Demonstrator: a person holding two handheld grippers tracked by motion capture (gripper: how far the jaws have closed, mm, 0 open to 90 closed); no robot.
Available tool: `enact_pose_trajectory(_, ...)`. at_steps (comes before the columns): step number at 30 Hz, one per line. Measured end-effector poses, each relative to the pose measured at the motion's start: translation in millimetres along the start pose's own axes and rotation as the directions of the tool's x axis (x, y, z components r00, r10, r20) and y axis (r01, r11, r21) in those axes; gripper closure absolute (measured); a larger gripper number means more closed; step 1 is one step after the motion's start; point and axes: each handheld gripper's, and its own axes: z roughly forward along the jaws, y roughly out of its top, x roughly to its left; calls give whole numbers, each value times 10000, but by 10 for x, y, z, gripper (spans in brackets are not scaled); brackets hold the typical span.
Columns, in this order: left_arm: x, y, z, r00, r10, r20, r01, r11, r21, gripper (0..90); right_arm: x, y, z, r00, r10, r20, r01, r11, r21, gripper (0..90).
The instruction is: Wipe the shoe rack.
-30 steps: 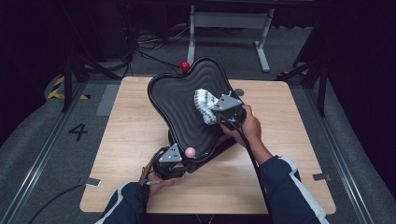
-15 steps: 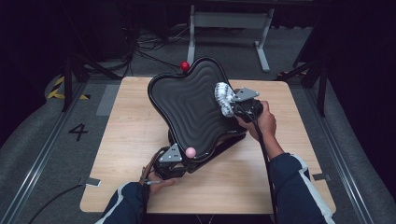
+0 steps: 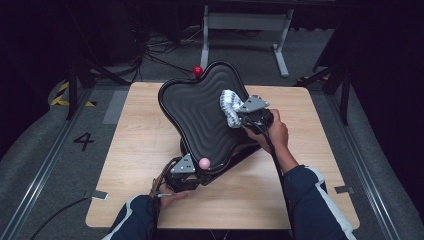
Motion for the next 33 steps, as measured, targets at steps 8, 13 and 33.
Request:
enact_pose_trajectory(8,1,2,0,10000,-18,31,18,10000,23,736,232,197,16,9978,-531,-400,517,9980,-357,820)
enact_pose_trajectory(13,0,2,1,10000,-1,13,1,10000,22,737,361,305,21,9956,-720,-597,690,9963,-507,821)
enact_pose_trajectory(33,5,8,6,10000,61,36,-61,10000,5,737,544,570,89,9869,-1235,-1039,1154,9900,-812,821)
